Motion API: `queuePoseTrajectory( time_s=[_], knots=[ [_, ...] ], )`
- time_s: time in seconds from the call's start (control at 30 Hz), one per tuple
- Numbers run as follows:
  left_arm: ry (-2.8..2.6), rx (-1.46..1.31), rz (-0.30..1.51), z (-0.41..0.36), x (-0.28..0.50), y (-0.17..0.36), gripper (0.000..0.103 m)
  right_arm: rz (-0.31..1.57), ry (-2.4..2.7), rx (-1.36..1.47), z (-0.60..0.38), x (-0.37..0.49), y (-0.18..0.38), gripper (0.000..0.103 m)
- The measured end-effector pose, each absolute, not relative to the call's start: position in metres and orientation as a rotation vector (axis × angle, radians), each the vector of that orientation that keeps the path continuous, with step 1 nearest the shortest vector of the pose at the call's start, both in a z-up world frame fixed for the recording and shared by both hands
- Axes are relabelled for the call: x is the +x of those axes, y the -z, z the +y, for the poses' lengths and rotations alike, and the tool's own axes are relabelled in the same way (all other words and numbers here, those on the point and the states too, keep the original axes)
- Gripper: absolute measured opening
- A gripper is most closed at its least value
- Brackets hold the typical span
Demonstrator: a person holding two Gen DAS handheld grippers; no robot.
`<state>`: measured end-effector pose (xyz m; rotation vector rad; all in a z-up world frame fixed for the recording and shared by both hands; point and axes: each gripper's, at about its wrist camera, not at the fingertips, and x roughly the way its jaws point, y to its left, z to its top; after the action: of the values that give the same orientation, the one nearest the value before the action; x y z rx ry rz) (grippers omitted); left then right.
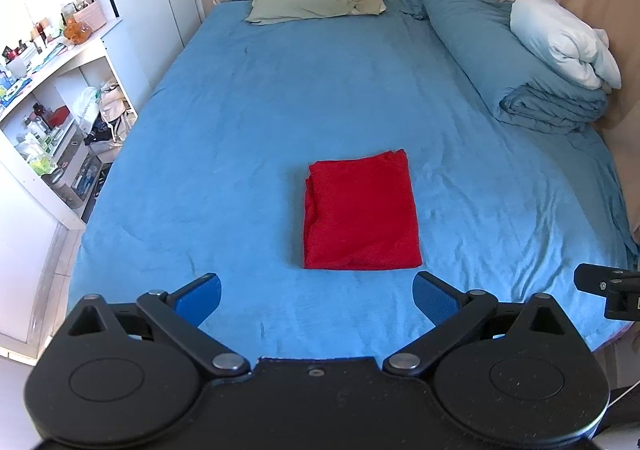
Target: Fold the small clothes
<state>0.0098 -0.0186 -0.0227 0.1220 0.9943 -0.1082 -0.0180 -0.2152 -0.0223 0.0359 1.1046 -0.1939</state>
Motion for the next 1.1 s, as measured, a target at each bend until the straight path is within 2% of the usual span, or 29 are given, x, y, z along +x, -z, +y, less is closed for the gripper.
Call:
queuePoseTrajectory(
  time_s=[1.1],
  knots=[
    [0.106,0.126,0.987,-0.0269,0.0098,0.0220,0.103,1.092,0.192,0.028,-0.2122,-0.0163,0.0176,0.103]
  ],
)
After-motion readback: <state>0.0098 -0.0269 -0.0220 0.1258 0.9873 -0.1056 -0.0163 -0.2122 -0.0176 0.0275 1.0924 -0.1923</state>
